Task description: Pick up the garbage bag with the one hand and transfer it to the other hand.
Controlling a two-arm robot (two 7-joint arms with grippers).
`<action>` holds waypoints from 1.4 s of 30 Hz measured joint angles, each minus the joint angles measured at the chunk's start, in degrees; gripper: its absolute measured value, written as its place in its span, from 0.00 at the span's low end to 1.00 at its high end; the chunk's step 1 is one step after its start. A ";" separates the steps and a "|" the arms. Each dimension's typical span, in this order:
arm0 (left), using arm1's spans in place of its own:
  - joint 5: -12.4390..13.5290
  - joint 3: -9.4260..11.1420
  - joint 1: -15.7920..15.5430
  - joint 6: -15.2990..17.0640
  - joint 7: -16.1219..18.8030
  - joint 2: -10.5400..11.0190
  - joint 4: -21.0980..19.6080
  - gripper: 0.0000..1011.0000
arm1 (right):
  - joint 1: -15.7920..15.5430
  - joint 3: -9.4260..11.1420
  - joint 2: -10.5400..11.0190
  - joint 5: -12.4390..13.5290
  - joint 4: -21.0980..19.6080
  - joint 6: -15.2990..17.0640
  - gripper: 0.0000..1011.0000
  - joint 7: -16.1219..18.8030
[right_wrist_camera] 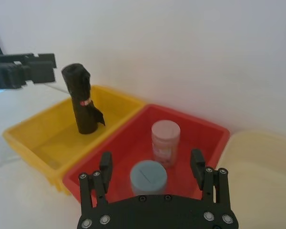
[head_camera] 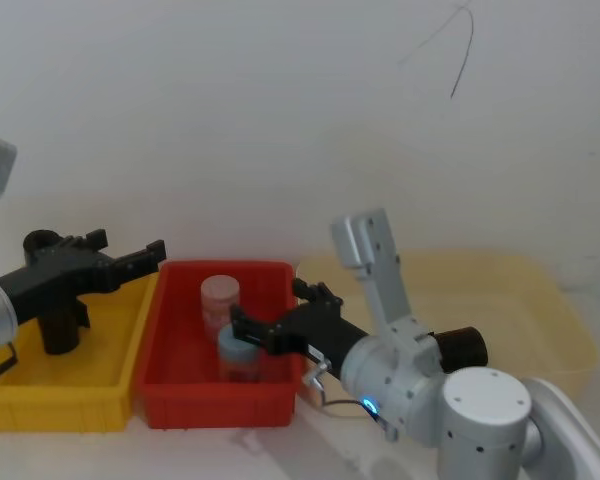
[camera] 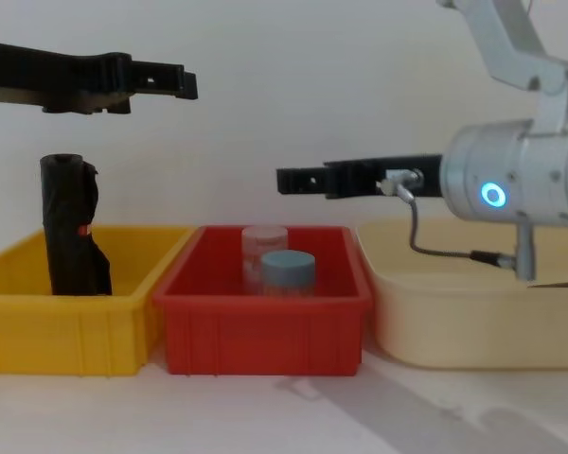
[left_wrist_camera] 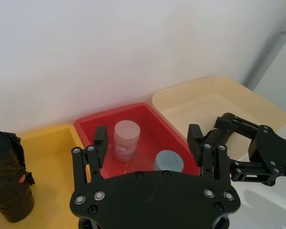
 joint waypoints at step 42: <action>-0.05 -0.61 0.60 -0.58 0.53 0.29 -0.58 0.99 | 12.22 -7.56 -6.37 -6.46 14.34 7.14 0.99 1.82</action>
